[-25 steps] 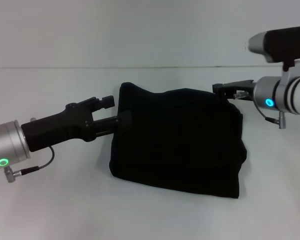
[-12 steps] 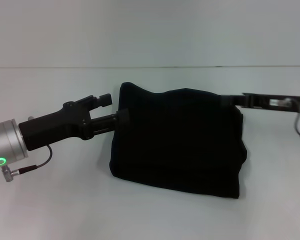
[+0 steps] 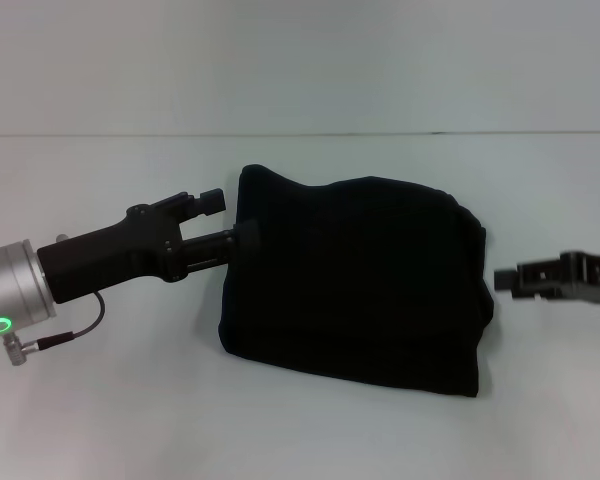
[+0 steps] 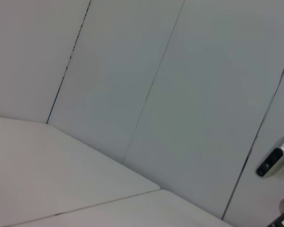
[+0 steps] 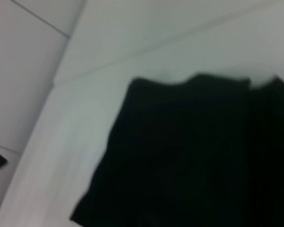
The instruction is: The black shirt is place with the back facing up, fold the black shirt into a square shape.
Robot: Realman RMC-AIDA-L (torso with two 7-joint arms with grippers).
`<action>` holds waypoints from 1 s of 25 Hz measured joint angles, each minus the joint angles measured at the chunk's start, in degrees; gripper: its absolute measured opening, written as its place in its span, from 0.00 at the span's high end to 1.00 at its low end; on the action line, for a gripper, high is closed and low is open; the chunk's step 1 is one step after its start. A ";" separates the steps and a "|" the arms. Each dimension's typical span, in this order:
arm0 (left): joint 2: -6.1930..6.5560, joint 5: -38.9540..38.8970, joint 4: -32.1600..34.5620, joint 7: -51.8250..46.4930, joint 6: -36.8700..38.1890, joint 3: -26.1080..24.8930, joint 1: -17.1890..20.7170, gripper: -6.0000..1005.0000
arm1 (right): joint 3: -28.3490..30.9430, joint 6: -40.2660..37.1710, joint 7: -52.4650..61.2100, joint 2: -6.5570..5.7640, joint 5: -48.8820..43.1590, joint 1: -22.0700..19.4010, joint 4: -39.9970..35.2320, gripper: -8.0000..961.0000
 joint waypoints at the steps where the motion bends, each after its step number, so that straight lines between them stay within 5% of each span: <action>1: -0.03 0.00 0.00 0.07 -0.01 0.00 0.01 0.14 | 0.04 -0.40 0.34 -0.27 -0.79 0.18 0.85 0.54; 7: -0.02 0.00 0.00 0.31 -0.21 0.00 0.00 0.14 | 0.00 0.34 0.99 -0.64 -5.07 2.59 7.13 0.50; 25: 0.14 0.05 -0.07 0.46 -0.61 0.09 -0.52 0.14 | 2.78 6.56 1.49 3.30 -5.29 4.43 8.70 0.51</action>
